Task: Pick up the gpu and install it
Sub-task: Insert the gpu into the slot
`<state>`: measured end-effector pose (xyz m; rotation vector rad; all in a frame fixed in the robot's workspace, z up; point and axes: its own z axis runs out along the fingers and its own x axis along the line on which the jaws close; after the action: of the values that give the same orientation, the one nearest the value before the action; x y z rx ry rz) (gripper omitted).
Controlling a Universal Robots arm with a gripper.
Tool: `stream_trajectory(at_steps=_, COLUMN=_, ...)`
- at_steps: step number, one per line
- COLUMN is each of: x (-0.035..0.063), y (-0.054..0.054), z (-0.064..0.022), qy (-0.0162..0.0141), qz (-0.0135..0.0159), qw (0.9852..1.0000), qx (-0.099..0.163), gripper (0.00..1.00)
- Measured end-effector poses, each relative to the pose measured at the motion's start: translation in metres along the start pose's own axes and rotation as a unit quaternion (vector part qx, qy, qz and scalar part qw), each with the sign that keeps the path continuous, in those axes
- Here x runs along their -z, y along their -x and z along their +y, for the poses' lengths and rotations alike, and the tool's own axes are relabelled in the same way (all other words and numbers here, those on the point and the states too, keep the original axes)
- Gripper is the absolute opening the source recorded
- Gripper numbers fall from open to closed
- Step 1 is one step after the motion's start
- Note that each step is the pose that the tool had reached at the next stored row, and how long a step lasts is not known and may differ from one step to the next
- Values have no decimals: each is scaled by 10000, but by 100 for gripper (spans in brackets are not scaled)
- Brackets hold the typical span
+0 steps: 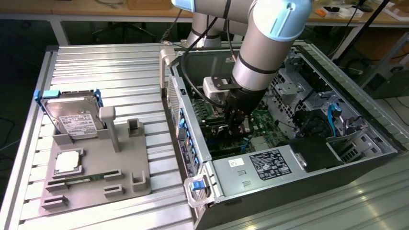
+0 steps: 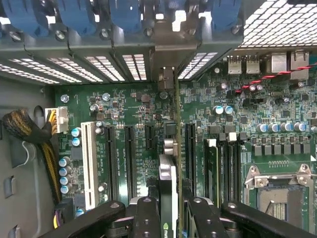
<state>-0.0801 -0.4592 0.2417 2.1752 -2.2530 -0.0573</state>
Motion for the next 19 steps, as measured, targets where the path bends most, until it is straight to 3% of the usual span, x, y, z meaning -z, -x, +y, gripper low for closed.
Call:
stream_trajectory(at_steps=6, x=-13, y=3, z=0, qy=-6, qz=-15, qw=10000, qx=-2, gripper=28)
stream_trajectory(at_steps=8, x=-3, y=1, z=0, qy=-2, qz=-3, qw=10000, qx=-1, gripper=40)
stream_trajectory(at_steps=9, x=1, y=1, z=0, qy=-2, qz=-4, qw=10000, qx=0, gripper=40)
stream_trajectory(at_steps=17, x=395, y=9, z=13, qy=-1, qz=0, qw=10000, qx=-1, gripper=40)
stream_trajectory(at_steps=19, x=395, y=9, z=13, qy=-2, qz=3, qw=10000, qx=0, gripper=40)
